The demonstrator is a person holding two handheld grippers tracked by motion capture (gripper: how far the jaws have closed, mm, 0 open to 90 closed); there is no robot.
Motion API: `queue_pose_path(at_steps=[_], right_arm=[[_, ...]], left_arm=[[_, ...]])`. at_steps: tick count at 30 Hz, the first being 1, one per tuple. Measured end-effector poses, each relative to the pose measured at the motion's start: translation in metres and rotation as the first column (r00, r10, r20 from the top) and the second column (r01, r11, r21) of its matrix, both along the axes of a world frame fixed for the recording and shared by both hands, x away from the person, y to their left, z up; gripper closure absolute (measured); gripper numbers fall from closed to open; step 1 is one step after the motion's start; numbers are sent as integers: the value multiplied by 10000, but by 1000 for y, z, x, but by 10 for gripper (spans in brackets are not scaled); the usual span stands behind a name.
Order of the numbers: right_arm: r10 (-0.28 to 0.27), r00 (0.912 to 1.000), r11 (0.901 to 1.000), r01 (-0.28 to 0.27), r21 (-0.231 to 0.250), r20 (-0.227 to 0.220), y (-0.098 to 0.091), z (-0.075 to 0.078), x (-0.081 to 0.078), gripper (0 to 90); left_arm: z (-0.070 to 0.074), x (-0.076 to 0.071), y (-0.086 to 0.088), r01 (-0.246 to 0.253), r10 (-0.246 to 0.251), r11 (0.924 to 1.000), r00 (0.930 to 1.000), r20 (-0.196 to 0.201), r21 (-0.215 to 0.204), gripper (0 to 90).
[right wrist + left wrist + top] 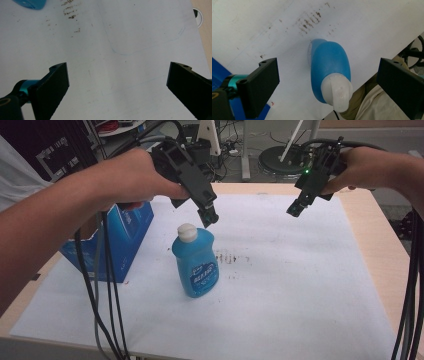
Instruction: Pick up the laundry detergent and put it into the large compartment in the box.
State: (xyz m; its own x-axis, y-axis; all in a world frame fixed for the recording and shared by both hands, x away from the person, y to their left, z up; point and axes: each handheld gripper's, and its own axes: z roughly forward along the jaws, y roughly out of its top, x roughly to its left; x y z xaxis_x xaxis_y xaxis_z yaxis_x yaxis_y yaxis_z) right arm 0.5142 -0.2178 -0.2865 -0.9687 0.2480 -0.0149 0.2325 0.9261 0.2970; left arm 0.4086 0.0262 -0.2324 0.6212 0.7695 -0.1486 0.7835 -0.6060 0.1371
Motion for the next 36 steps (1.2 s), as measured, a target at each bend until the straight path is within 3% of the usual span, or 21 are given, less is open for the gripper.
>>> queue_pose_path(at_steps=[10, 36], right_arm=[[1, 10000, 10000, -1, 11, 13, 1, 1, -2, 33], [15, 9999, 10000, -16, -24, -135, 5, -6, 0, 33]], left_arm=[[-13, -12, 3, -382, 382, 9992, 9993, -32, -116, 47], [-56, -19, 5, -315, 319, 9995, 9985, -440, 96, 47]])
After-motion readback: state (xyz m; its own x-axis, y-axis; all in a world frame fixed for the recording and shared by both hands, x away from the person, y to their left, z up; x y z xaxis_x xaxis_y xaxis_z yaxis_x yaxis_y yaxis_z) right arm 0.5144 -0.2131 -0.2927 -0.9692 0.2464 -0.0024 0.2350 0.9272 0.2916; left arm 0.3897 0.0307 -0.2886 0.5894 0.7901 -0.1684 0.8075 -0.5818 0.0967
